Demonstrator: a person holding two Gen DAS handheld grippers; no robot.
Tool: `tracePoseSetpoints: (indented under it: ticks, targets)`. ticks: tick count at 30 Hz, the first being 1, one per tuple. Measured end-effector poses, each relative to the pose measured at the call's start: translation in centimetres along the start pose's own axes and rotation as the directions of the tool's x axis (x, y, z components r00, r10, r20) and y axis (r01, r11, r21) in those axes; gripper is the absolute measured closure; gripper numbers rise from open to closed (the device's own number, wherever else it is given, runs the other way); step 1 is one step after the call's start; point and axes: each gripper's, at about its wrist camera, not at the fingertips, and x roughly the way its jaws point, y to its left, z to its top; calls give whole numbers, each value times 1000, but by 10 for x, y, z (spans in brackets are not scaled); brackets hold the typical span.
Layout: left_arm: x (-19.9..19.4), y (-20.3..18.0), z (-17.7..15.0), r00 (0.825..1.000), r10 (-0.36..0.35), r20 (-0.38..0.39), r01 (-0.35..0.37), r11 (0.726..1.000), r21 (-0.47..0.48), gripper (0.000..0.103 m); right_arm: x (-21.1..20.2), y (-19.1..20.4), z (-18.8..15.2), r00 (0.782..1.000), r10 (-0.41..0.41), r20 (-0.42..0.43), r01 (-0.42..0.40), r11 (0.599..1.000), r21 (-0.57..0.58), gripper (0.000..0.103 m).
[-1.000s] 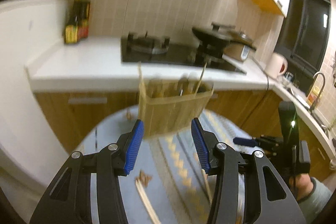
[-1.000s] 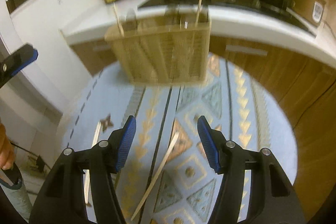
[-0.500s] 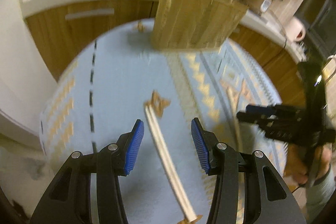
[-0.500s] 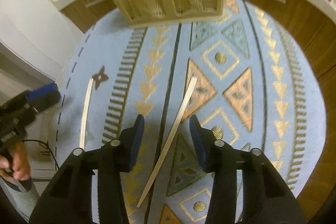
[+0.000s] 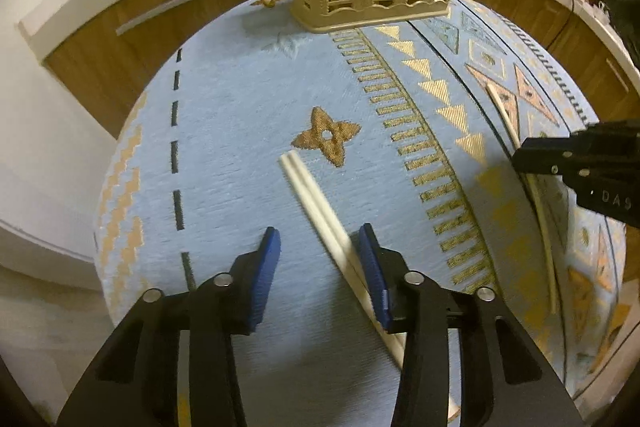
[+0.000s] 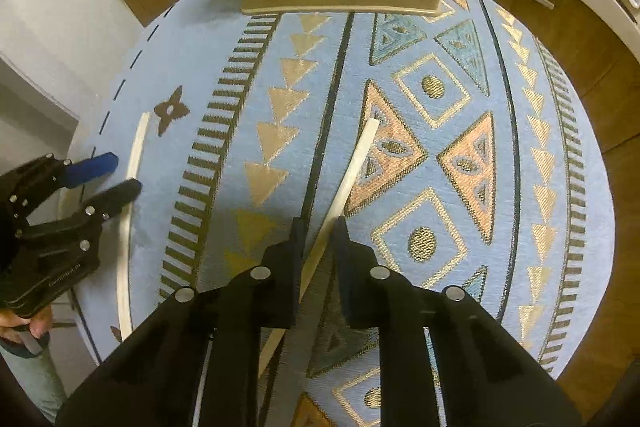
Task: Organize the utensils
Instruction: 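Move both open tools down to the remaining chopsticks on the table, then grasp a chopstick with the left tool while the right tool grasps another chopstick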
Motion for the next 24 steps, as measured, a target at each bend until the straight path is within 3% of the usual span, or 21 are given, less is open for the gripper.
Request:
tracePoseSetpoints:
  ticks: [2, 6, 9, 15, 19, 24]
  targets:
    - [-2, 1, 0, 1000, -4, -3, 4, 1000, 6, 72, 0, 1, -2, 1000, -8, -1, 8, 1000, -6, 94]
    - [-5, 7, 0, 999, -40, -13, 39, 999, -33, 72, 0, -6, -3, 1000, 13, -16, -13, 1000, 19, 94]
    - [-4, 6, 3, 997, -72, -37, 70, 996, -50, 64, 1, -15, -2, 997, 60, -46, -56, 996, 71, 94]
    - [2, -11, 9, 996, -11, -83, 14, 999, 29, 60, 5, -14, 7, 993, 69, -99, -60, 994, 86, 94]
    - [2, -10, 12, 994, -14, -109, 18, 999, 33, 60, 8, -11, 12, 990, 54, -129, -43, 996, 82, 94]
    - [4, -13, 15, 994, -17, -112, 23, 999, 46, 73, 10, 6, 13, 992, -29, -123, 28, 1000, -8, 94]
